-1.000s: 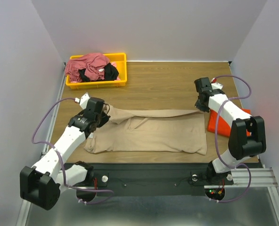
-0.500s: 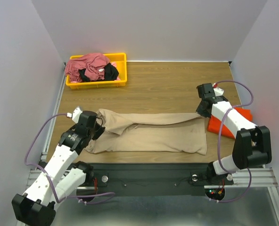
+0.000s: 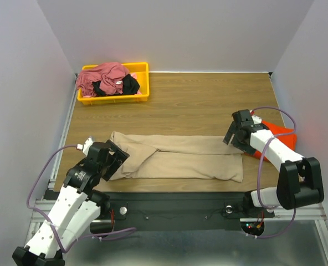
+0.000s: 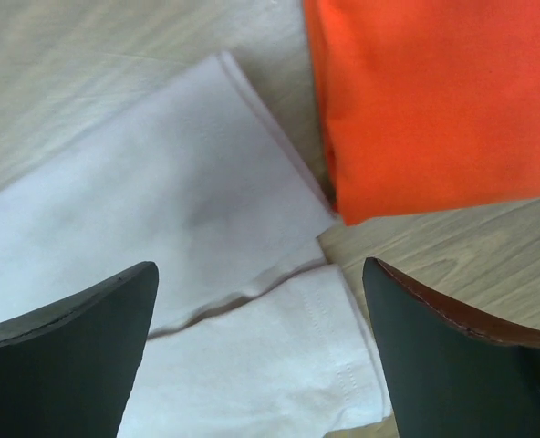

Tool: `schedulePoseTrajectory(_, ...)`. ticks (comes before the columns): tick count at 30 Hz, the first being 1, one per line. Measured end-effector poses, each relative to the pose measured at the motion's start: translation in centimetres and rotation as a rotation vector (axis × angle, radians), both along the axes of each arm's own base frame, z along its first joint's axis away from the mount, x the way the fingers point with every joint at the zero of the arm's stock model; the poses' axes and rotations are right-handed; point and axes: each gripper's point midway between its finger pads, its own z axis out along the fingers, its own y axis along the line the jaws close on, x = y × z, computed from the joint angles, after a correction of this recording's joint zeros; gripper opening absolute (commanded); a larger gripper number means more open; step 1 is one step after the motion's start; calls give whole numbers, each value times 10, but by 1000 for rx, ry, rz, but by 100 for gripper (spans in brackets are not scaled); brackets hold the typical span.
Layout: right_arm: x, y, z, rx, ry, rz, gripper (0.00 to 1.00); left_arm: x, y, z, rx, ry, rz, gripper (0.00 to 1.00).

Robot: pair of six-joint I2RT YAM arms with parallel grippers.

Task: Fold and stack the t-shirts
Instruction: Fold the other side of the tshirt into a rectangle

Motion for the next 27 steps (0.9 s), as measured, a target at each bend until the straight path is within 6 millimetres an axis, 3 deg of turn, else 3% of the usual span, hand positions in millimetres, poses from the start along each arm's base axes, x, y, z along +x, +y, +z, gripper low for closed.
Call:
schedulePoseTrajectory(4, 7, 9, 20, 51, -71, 26, 100, 3, 1, 13, 10, -22, 0, 99)
schedulePoseTrajectory(8, 14, 20, 38, 103, -134, 72, 100, 25, -5, 32, 23, -77, -21, 99)
schedulePoseTrajectory(14, 17, 31, 38, 150, -135, 124, 100, 71, -27, 13, 81, -29, -96, 99)
schedulePoseTrajectory(17, 19, 35, 34, 165, -132, 136, 100, 91, -41, -9, 94, 7, -145, 99)
schedulePoseTrajectory(20, 18, 40, 16, 187, -102, 150, 100, 101, -58, -24, 104, 17, -199, 99)
schedulePoseTrajectory(27, 7, 41, -26, 190, 10, 149, 100, 118, -85, -22, 120, -37, -247, 98)
